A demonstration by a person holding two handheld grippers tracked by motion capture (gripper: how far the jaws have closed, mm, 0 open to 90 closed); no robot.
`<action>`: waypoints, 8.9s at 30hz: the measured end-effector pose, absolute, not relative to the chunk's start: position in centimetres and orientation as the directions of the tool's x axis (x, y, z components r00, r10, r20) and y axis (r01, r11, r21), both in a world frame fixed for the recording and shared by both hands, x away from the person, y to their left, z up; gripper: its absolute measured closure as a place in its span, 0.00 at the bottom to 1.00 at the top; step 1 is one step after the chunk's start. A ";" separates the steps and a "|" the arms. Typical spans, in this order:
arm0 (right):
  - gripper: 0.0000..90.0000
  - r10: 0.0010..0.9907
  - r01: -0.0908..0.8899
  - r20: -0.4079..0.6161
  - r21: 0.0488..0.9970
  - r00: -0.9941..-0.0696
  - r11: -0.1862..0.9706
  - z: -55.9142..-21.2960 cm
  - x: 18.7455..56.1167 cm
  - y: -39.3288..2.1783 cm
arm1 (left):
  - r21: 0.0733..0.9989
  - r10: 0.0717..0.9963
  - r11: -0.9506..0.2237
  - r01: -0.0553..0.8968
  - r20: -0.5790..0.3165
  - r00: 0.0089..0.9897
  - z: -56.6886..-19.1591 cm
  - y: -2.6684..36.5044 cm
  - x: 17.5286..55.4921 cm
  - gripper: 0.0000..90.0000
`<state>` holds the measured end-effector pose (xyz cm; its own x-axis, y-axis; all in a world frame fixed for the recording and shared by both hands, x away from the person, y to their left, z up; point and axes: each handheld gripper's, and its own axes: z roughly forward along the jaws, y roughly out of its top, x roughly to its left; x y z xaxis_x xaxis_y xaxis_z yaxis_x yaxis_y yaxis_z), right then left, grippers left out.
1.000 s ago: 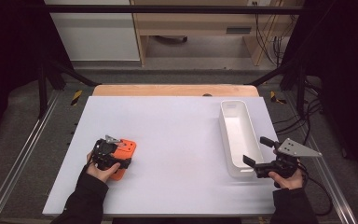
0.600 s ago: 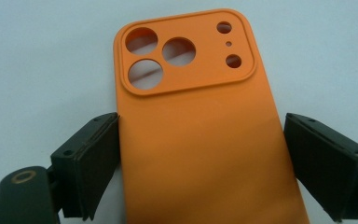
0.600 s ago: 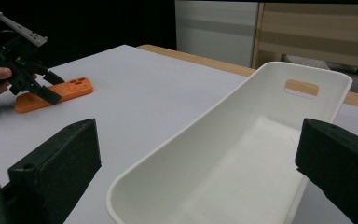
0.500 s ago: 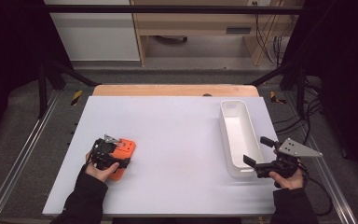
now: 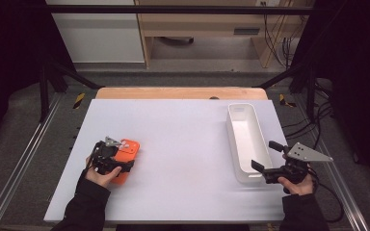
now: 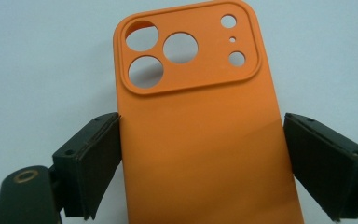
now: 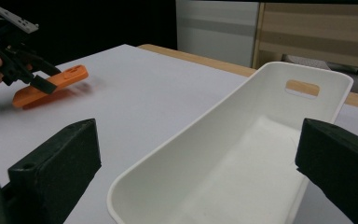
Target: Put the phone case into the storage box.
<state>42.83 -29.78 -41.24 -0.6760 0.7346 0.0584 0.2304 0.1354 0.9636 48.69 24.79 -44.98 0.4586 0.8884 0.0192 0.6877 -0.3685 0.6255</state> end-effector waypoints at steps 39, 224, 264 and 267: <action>0.00 0.725 0.219 0.044 0.964 -0.687 0.149 -41.1 42.8 -29.6 | 0.724 0.787 -0.457 0.517 0.057 0.615 -41.1 21.9 45.7 0.14; 0.11 0.024 -0.131 -0.175 0.813 -0.984 0.567 -41.7 42.2 -16.0 | 0.615 -0.010 -0.769 -0.175 0.263 0.965 -39.3 6.0 40.5 0.15; 0.18 -0.016 -0.125 -0.138 0.837 -0.990 0.533 -41.8 42.4 -16.0 | 0.624 -0.007 -0.766 -0.151 0.226 0.974 -39.5 6.1 40.6 0.15; 0.18 -0.011 -0.120 -0.135 0.836 -0.991 0.536 -41.7 42.4 -16.0 | 0.627 0.003 -0.766 -0.143 0.225 0.974 -39.5 6.1 40.7 0.16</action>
